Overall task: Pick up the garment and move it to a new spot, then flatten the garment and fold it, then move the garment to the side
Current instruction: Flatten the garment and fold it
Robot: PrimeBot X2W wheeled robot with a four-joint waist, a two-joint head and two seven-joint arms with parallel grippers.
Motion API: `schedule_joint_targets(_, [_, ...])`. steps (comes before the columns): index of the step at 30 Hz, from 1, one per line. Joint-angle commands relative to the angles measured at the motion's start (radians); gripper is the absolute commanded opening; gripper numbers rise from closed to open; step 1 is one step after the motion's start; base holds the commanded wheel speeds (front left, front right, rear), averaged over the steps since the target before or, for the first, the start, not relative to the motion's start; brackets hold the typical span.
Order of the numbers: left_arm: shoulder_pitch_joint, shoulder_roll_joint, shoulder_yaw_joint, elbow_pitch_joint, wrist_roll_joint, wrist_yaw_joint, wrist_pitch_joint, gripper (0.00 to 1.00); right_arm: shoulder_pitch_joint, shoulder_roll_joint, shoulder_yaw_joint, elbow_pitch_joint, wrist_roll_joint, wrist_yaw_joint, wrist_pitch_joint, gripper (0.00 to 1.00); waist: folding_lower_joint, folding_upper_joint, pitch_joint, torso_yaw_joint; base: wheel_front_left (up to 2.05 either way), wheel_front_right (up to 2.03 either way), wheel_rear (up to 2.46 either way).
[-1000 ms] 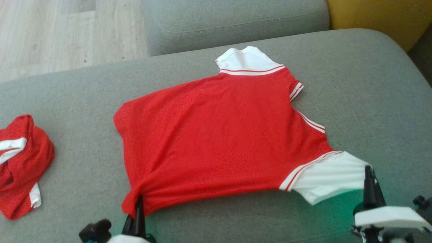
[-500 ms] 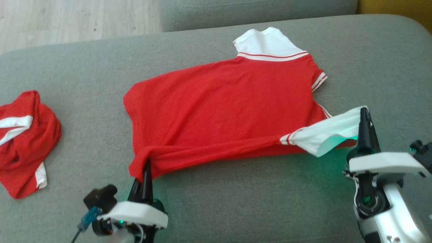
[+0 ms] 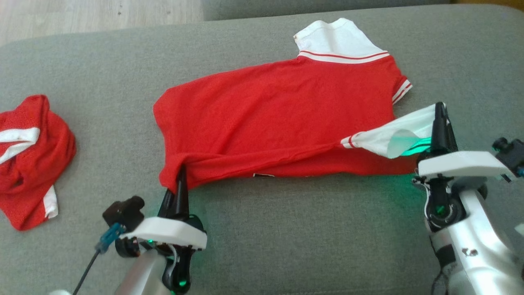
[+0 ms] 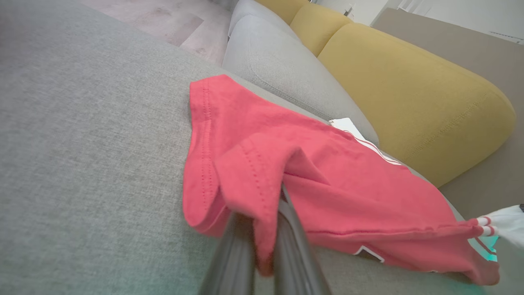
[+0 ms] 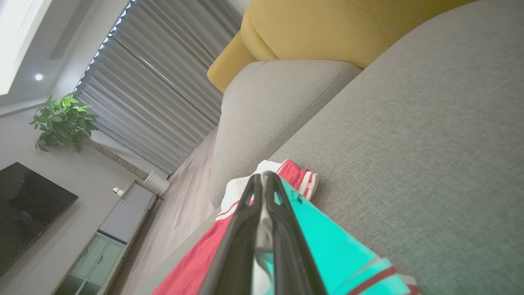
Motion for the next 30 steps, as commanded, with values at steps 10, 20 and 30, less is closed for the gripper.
schedule_joint_targets(10, [-0.086,0.013,0.0,0.019,-0.059,0.002,-0.005,0.0,-0.13,0.012,0.036,0.085,-0.023,0.007,-0.035,0.0,0.0,0.0,0.024,0.014,0.0,0.0,0.0])
schedule_joint_targets(20, [-0.146,0.013,-0.011,0.043,-0.12,0.002,-0.005,0.19,-0.208,0.014,0.031,0.157,-0.036,0.007,-0.04,0.0,0.0,0.0,0.052,0.019,0.0,0.0,0.0])
schedule_joint_targets(30, [-0.209,0.013,0.039,-0.014,-0.153,0.03,-0.005,1.0,-0.266,0.029,-0.02,0.157,-0.106,0.007,-0.041,1.0,0.0,0.0,0.08,0.031,0.0,0.0,0.0])
